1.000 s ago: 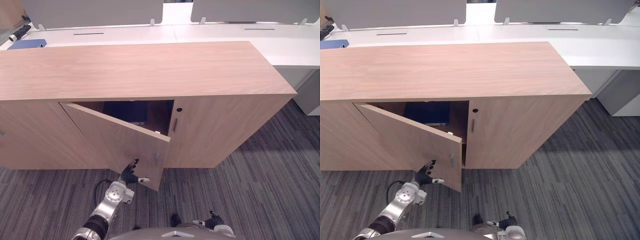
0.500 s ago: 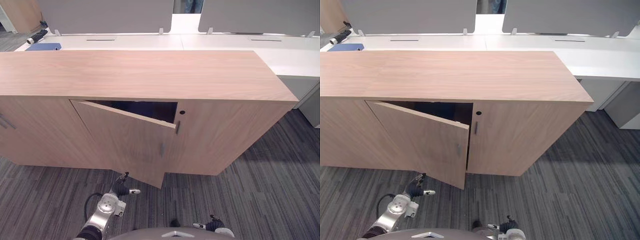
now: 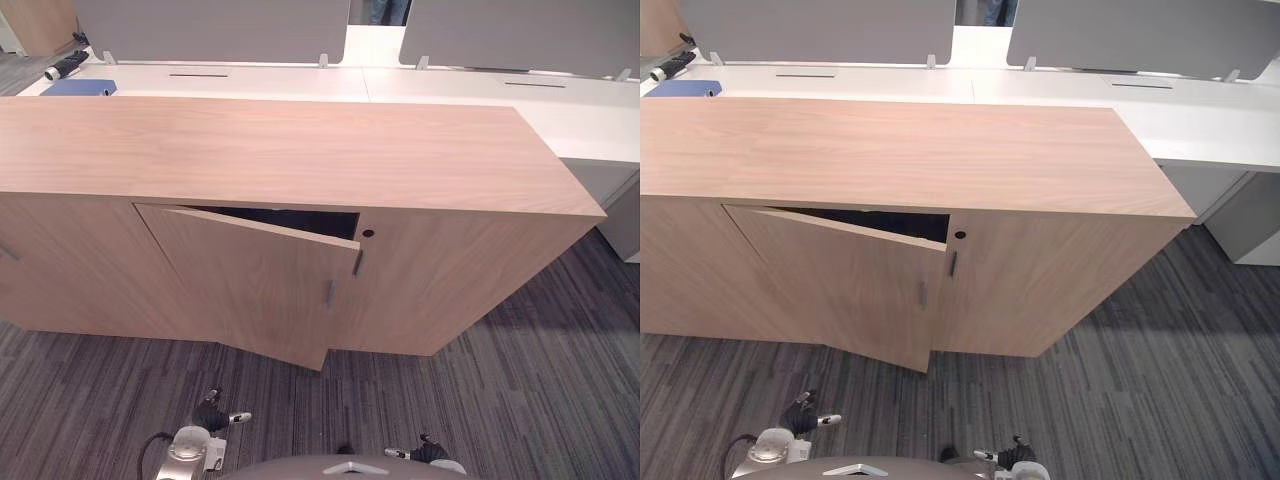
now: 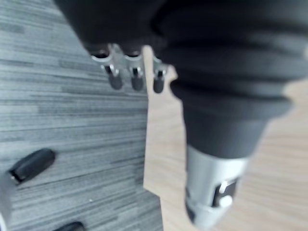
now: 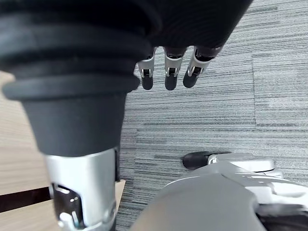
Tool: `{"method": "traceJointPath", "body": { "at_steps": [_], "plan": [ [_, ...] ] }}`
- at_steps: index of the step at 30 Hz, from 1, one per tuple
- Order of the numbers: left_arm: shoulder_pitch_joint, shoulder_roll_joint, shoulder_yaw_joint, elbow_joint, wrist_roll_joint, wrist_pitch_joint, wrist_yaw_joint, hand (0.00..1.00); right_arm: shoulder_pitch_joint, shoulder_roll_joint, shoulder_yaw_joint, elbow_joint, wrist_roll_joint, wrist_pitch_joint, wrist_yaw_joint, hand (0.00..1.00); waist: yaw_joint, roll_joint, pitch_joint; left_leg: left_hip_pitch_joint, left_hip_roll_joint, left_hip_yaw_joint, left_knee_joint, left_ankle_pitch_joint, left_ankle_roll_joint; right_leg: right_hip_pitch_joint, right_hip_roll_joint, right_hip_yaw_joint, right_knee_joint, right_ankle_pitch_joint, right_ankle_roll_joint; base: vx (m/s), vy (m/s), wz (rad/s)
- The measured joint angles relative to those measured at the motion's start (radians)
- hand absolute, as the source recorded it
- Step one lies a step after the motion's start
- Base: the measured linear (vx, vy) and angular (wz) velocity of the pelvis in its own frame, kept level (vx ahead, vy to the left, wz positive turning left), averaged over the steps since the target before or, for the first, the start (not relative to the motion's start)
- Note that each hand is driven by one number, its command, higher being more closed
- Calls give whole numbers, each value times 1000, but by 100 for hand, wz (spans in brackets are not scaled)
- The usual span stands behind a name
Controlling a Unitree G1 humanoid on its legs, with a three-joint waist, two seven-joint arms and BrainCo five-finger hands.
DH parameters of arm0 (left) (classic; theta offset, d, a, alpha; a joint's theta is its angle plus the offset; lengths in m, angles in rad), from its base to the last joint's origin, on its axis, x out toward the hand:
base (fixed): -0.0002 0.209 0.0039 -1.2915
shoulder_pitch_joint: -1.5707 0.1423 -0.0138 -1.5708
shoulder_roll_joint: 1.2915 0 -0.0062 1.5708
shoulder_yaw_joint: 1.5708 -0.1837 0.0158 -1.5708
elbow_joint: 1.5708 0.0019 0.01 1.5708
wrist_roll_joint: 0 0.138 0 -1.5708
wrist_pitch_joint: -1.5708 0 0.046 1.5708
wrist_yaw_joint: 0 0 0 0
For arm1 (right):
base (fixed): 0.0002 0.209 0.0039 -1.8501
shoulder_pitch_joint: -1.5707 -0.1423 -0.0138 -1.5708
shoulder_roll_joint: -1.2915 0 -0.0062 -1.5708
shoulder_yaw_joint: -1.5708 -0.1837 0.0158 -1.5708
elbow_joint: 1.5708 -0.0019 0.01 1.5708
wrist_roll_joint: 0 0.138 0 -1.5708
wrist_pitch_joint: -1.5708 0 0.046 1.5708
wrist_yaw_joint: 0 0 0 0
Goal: Walk over to the cabinet, pick up the folder, carry it to the office cabinet, place the folder inside the office cabinet, then close the office cabinet door
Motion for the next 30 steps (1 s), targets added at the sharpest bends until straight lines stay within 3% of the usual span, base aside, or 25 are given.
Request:
{"method": "traceJointPath", "body": {
  "at_steps": [10,15,30],
  "plan": [
    [57,-2,138,9,-2,14,17,0,-28,-1,-7,8,30,1,1,0,41,-16,14,-36,-7,-29,7,8,-21,-56,5,37,10,13,-12,-94,-38,-4],
    [81,-2,169,9,-1,22,17,0,-30,8,-51,7,35,1,1,0,46,-10,12,-1,-14,-2,7,-8,-44,-42,1,65,18,16,-2,-39,4,-16],
    [94,-30,193,38,0,31,17,0,-35,12,-127,10,90,21,2,0,52,5,15,16,-26,52,7,-22,-40,-50,-1,122,25,27,6,-14,-14,-12]
  ]
}}
